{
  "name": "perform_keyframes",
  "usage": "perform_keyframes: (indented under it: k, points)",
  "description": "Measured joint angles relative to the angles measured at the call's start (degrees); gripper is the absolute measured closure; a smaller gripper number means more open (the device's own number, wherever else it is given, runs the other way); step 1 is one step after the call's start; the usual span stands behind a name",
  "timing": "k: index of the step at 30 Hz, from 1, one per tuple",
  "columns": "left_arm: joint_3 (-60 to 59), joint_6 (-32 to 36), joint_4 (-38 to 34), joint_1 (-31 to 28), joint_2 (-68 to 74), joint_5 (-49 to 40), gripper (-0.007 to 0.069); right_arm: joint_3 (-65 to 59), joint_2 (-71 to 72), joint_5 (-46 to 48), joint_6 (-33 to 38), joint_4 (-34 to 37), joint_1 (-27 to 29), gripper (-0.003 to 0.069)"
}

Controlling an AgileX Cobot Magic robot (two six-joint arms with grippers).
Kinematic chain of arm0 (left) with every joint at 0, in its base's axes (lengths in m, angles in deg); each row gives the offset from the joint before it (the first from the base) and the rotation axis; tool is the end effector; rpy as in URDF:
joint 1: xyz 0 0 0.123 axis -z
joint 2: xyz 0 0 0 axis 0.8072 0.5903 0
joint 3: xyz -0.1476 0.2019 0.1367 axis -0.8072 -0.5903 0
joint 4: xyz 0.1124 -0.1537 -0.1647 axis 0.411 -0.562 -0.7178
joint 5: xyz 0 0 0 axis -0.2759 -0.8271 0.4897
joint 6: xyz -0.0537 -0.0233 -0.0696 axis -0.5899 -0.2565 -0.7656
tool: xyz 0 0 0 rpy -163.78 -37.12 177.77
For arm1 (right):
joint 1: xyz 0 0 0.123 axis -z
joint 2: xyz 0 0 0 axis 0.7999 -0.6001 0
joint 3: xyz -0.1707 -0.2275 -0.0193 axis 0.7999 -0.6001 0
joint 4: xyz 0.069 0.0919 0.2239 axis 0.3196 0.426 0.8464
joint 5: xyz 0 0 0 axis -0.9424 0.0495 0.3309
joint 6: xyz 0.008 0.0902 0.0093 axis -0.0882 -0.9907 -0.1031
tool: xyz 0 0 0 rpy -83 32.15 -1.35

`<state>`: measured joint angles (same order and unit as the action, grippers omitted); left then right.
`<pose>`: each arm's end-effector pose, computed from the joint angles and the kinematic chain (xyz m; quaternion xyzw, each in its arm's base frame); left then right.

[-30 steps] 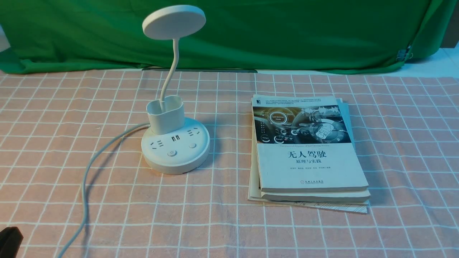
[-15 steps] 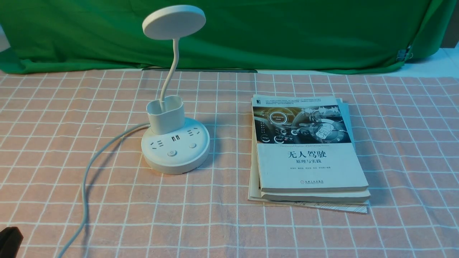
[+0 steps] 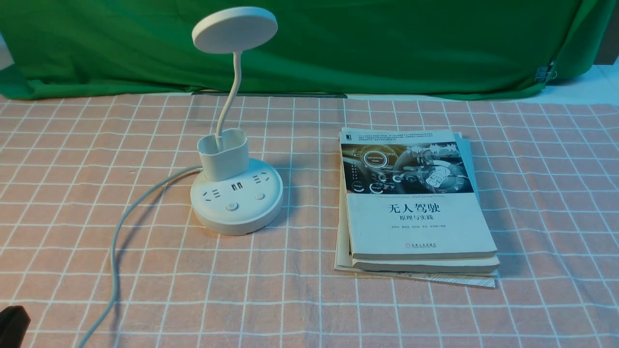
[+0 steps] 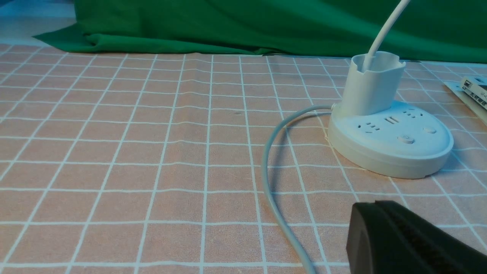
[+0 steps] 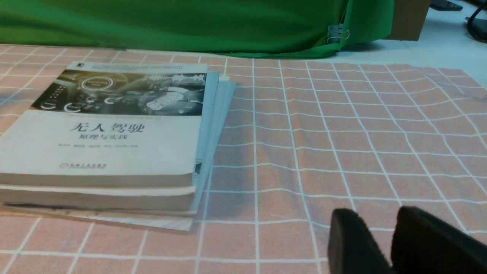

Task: Turn on the table lamp on the pink coffee tablecloth with your hand.
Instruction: 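Press the power button on the lamp base to turn the lamp on with the left gripper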

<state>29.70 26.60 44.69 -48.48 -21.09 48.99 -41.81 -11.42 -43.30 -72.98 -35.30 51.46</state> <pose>0.0550 -0.0051 0.1893 0.0175 0.7617 -0.0456 0.6461 0.0552 0.0028 0.1871 -0.0226 0.7633 0.0083 0.6456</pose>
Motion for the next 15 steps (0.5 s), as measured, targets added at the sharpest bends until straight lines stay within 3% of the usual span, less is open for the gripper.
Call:
perform_keyframes:
  k: [6,15]
  points:
    - [0.0,0.1,0.0,0.0,0.0,6.4,0.0623,0.0,0.0,0.0,0.1,0.0,0.0,0.0421]
    - [0.0,0.2,1.1,0.0,0.0,40.0,0.0623,0.0,0.0,0.0,0.0,0.0,0.0,0.0421]
